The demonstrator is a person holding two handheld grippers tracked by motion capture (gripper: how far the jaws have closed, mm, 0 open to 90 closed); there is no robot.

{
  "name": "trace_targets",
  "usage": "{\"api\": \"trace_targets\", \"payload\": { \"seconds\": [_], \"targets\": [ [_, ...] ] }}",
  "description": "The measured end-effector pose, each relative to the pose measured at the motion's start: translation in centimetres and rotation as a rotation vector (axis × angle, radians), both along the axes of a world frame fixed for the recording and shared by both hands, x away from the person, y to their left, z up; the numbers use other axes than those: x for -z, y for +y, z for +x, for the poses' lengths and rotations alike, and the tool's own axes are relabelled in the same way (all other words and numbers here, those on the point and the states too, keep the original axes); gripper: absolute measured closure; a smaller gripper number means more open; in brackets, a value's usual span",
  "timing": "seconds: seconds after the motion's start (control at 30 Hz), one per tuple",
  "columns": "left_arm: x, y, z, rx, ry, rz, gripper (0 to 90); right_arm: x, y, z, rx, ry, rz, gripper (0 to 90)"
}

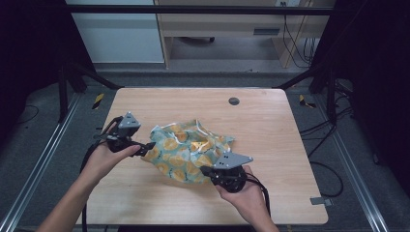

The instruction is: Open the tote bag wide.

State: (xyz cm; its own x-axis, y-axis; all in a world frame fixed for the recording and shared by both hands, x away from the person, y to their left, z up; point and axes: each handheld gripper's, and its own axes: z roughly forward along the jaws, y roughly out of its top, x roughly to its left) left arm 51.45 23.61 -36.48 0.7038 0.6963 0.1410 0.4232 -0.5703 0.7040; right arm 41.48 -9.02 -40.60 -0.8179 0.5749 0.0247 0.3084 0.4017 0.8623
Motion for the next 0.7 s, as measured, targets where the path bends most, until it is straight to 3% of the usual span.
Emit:
{"api": "trace_targets", "payload": {
  "seconds": [0.07,0.4,0.5,0.7],
  "targets": [
    [-0.3,-0.7,0.8,0.007,0.002,0.022,13.5,0.2,0.0,-0.1,-0.006,0.002,-0.002,90.0],
    [0.0,-2.8,4.6,-0.023,0.073,0.015,13.6,0.9,-0.4,-0.5,-0.014,0.012,-0.017,90.0],
    [0.4,-3.3,5.1,-0.018,0.105,0.019,12.7,1.1,-0.5,-0.6,-0.011,0.012,-0.02,90.0],
    [1.3,-3.9,5.3,0.013,0.183,0.075,11.3,1.3,-0.6,-0.8,-0.014,0.011,-0.023,89.9]
  ]
}}
